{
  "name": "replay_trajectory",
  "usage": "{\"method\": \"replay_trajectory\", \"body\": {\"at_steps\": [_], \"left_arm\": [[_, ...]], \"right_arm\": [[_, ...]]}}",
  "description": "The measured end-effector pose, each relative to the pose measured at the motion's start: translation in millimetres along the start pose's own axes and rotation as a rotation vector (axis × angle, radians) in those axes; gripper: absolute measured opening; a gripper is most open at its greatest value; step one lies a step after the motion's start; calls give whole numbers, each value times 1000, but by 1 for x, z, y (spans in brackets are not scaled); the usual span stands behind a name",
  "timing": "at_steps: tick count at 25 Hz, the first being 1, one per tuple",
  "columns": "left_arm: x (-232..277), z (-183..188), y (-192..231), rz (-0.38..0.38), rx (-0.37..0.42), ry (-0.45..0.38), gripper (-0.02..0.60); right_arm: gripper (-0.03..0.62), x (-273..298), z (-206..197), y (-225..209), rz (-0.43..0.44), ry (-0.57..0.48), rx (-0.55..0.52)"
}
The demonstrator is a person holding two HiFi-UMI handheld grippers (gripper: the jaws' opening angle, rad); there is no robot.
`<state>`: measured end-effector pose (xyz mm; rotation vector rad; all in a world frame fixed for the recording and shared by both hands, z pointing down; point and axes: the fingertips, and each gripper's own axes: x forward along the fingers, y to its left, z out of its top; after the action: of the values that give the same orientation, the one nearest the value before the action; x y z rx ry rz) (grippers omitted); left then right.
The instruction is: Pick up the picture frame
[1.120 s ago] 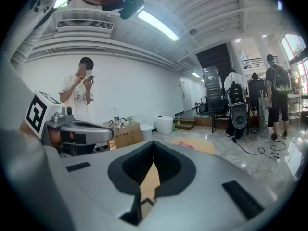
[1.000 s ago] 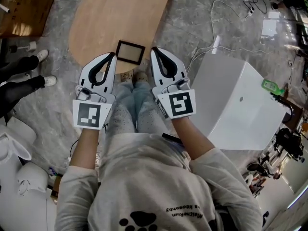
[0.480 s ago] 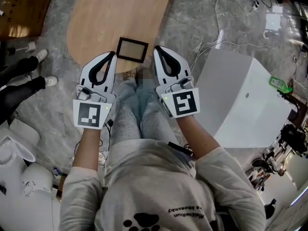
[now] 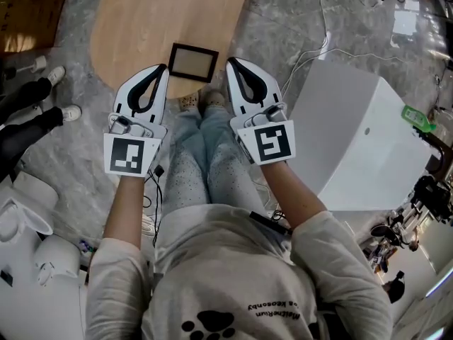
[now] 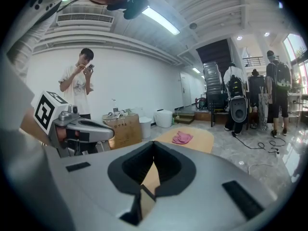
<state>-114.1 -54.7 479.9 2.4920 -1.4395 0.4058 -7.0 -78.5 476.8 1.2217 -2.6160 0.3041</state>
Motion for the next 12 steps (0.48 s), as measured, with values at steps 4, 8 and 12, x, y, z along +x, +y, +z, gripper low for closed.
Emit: {"method": "replay_trajectory", "body": {"at_steps": [4,8,12], "left_arm": [[7,-13,2,2,-23,15,8],[12,-28,5,-3,-23,36,8],[19,-48,6,-13,-9,75,8]], "right_arm": [[8,1,-16,-3,1,31,-3],[8,7,-28,-4,8,49,-2],[8,12,-39,-4,11,60,-15]]}}
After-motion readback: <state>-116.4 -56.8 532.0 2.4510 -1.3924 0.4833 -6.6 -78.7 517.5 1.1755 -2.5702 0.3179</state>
